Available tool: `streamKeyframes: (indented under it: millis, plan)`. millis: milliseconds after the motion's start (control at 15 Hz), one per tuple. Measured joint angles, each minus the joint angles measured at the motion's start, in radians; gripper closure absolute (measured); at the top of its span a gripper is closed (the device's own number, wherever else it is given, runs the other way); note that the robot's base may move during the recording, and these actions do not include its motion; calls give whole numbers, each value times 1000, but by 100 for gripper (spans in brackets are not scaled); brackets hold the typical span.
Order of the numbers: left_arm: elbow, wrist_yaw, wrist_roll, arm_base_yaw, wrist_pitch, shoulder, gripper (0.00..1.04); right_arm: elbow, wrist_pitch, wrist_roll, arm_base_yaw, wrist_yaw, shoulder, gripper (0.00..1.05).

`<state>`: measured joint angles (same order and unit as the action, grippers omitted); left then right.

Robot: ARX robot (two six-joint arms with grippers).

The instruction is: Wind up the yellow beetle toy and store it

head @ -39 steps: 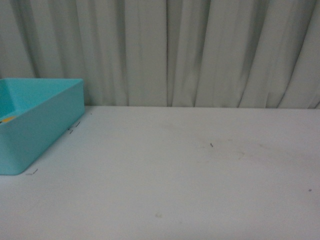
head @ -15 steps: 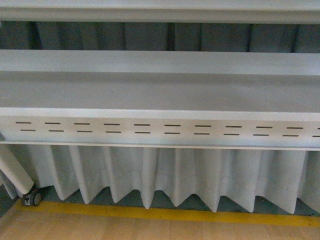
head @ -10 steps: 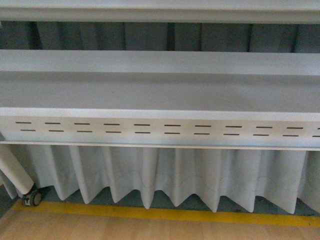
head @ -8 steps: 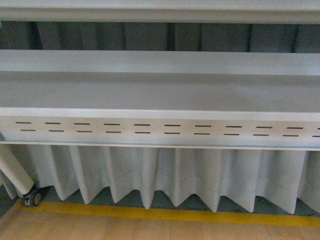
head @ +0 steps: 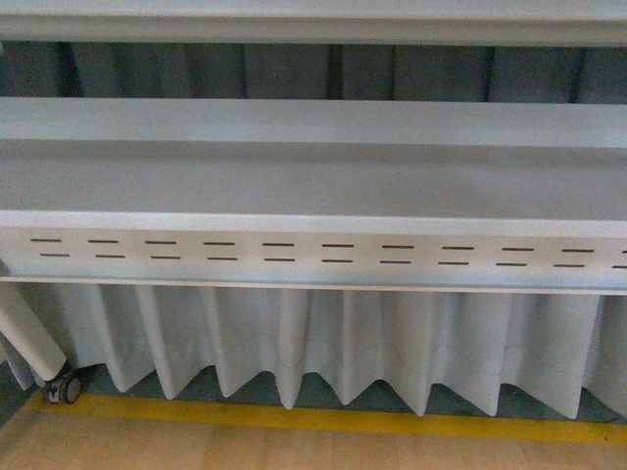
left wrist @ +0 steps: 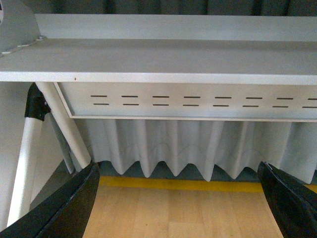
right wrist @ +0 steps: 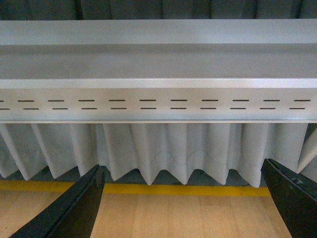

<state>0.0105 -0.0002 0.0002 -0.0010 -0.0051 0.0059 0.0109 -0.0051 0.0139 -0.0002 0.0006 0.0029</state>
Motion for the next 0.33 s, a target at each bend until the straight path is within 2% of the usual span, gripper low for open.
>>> streamKeyframes:
  millis: [333]
  plan:
    - [0,0,0,0,0,0,7,0,0,0,0,0,0,7]
